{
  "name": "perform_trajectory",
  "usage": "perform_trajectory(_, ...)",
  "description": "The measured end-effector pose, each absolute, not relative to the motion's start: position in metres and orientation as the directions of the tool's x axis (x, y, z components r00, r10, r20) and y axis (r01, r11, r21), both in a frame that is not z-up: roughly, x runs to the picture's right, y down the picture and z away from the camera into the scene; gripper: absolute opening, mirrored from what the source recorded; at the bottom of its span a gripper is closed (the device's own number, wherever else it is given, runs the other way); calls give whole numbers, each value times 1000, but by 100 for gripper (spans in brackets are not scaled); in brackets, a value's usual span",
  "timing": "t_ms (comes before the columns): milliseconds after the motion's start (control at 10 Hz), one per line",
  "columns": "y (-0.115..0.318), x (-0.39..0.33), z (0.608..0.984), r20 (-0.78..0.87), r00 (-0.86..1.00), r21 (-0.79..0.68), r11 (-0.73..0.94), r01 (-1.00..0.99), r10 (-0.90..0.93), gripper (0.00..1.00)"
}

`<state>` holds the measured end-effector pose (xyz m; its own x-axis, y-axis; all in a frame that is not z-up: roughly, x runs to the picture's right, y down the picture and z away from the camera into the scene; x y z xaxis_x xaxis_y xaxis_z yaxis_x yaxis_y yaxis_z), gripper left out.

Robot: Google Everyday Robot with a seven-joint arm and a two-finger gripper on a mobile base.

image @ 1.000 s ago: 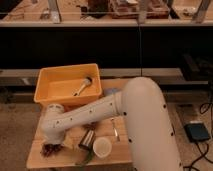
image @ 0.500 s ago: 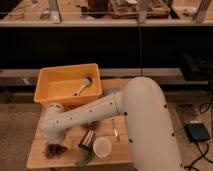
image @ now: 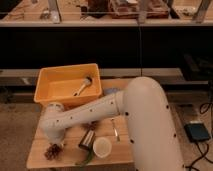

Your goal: Place grapes in table surface

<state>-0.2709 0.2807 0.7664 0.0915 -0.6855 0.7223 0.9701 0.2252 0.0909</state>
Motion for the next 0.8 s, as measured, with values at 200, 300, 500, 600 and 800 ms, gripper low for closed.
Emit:
perform_trajectory(200, 258, -278, 743, 735, 78, 138, 261, 955, -674, 0)
perform_trajectory(300, 241, -279, 727, 736, 71, 155, 270, 950, -673, 0)
perform_trajectory(500, 212, -282, 691, 725, 47, 195, 270, 943, -687, 0)
perform_trajectory(600, 192, -285, 667, 712, 29, 224, 266, 938, -702, 0)
perform_trajectory(800, 161, -283, 633, 686, 10, 272, 268, 924, -728, 0)
